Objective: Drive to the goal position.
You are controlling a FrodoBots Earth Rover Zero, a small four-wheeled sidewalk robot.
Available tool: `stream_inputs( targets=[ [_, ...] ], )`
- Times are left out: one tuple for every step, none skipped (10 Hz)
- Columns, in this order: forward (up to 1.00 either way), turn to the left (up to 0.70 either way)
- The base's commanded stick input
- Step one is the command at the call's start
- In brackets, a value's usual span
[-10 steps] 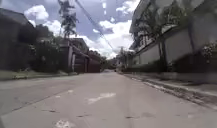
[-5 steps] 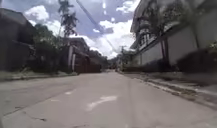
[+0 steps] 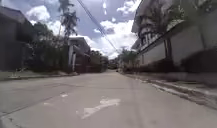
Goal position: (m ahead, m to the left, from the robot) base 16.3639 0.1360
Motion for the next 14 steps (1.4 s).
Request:
stream_inputs(
  targets=[
    [0.5, 0.0],
    [0.5, 0.0],
    [0.5, 0.0],
    [0.5, 0.0],
    [0.5, -0.33],
    [0.5, -0.5],
    [0.5, -0.5],
    [0.5, -0.5],
    [0.5, -0.5],
    [0.5, -0.5],
    [0.5, 0.0],
    [0.5, 0.0],
    [0.5, 0.0],
    [0.5, 0.0]
  ],
)
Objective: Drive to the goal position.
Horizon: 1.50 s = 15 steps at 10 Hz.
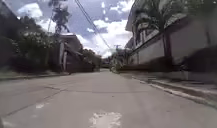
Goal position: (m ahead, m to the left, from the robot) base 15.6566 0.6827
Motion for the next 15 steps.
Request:
stream_inputs(
  targets=[
    [0.5, 0.0],
    [0.5, 0.0],
    [0.5, 0.0],
    [0.5, 0.0],
    [0.5, 0.0],
    [0.5, 0.0],
    [0.5, 0.0],
    [0.5, 0.0],
    [0.5, 0.0],
    [0.5, 0.0],
    [0.5, 0.0],
    [0.5, 0.0],
    [0.5, 0.0],
    [0.5, 0.0],
    [0.5, 0.0]
  ],
)
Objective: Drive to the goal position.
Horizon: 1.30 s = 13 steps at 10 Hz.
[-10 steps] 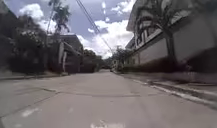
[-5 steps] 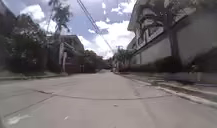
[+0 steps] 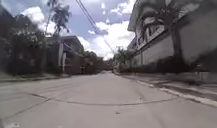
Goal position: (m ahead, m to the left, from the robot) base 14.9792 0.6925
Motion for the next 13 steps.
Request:
stream_inputs(
  targets=[
    [0.5, 0.0],
    [0.5, 0.0],
    [0.5, 0.0],
    [0.5, 0.0],
    [0.5, 0.0],
    [0.5, 0.0],
    [0.5, 0.0],
    [0.5, 0.0],
    [0.5, 0.0],
    [0.5, 0.0],
    [0.5, 0.0],
    [0.5, 0.0],
    [0.5, 0.0]
  ],
)
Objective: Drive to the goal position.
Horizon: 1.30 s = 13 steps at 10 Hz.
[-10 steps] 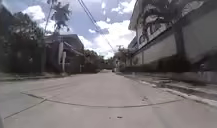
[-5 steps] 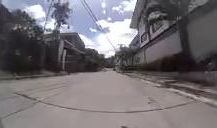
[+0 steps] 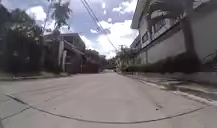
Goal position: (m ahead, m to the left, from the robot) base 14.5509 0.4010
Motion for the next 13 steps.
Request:
stream_inputs(
  targets=[
    [0.5, 0.0],
    [0.5, 0.0],
    [0.5, 0.0],
    [0.5, 0.0],
    [0.5, 0.0],
    [0.5, 0.0],
    [0.5, 0.0],
    [0.5, 0.0],
    [0.5, 0.0],
    [0.5, 0.0],
    [0.5, 0.0],
    [0.5, 0.0],
    [0.5, 0.0]
  ],
)
